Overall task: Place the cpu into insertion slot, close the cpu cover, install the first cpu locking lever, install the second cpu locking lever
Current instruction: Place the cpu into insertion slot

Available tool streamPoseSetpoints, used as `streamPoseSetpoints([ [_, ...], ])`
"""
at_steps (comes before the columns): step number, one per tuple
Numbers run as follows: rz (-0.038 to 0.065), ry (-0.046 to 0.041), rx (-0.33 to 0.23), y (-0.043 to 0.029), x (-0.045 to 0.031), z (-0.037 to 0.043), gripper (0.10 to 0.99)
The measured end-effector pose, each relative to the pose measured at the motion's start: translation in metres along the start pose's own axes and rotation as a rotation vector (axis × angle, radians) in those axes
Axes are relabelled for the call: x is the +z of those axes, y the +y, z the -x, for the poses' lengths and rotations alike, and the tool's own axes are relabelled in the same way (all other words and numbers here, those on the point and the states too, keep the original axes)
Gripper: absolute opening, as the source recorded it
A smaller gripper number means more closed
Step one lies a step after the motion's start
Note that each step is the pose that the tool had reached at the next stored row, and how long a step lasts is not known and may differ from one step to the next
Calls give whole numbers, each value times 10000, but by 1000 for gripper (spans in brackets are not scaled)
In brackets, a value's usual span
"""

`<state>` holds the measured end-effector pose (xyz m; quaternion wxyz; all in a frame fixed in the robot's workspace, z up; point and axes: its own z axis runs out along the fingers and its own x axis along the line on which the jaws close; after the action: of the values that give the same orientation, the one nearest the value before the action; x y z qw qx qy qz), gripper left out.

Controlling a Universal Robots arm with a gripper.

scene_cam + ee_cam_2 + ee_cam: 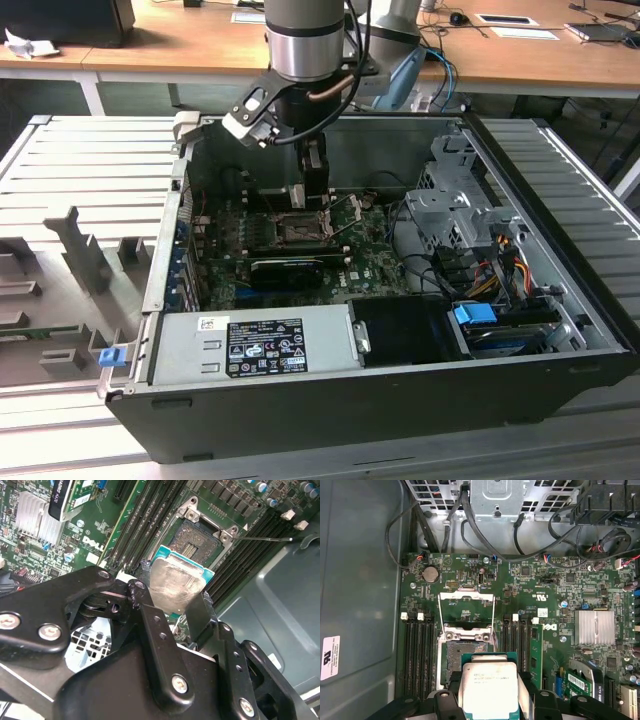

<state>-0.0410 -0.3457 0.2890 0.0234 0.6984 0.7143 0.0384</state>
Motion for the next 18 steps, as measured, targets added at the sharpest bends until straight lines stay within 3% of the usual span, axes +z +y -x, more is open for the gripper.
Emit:
streamPoseSetpoints([
  [18,1,0,1,-3,29,1,525],
])
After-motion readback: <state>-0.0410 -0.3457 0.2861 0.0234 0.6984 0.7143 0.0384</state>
